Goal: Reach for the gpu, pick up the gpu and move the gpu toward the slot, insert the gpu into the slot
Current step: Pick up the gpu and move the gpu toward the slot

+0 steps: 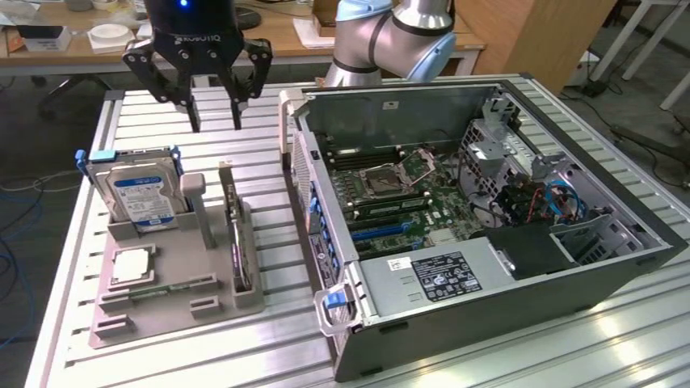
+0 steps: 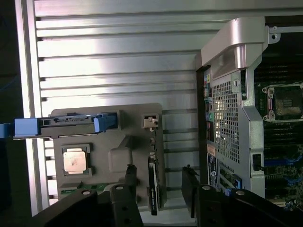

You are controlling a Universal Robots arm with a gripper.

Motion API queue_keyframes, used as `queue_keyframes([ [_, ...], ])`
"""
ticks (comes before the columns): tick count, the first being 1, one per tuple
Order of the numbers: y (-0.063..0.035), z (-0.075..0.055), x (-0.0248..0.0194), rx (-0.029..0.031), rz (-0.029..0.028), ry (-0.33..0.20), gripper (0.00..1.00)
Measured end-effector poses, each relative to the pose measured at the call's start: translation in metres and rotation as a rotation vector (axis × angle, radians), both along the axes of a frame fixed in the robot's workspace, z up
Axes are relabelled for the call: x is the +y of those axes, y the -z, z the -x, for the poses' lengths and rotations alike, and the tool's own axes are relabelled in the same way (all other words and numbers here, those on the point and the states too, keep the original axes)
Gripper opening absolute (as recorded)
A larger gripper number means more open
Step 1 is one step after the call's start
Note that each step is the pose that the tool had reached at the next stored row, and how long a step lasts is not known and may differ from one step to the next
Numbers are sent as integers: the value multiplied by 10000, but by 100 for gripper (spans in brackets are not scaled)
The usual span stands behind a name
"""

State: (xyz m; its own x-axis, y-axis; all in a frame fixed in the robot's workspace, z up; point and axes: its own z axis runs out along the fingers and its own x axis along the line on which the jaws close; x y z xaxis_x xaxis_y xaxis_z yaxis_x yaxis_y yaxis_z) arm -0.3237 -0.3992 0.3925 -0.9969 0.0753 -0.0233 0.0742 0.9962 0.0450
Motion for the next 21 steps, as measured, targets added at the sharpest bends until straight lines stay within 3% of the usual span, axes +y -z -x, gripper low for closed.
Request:
queue_keyframes([
  [3,0,0,0,0,0,0,58],
  [4,0,0,0,-1,0,1,65],
  [13,5,5,-16,-1,0,-586,65],
  [21,24,7,-115,0,0,-639,65],
])
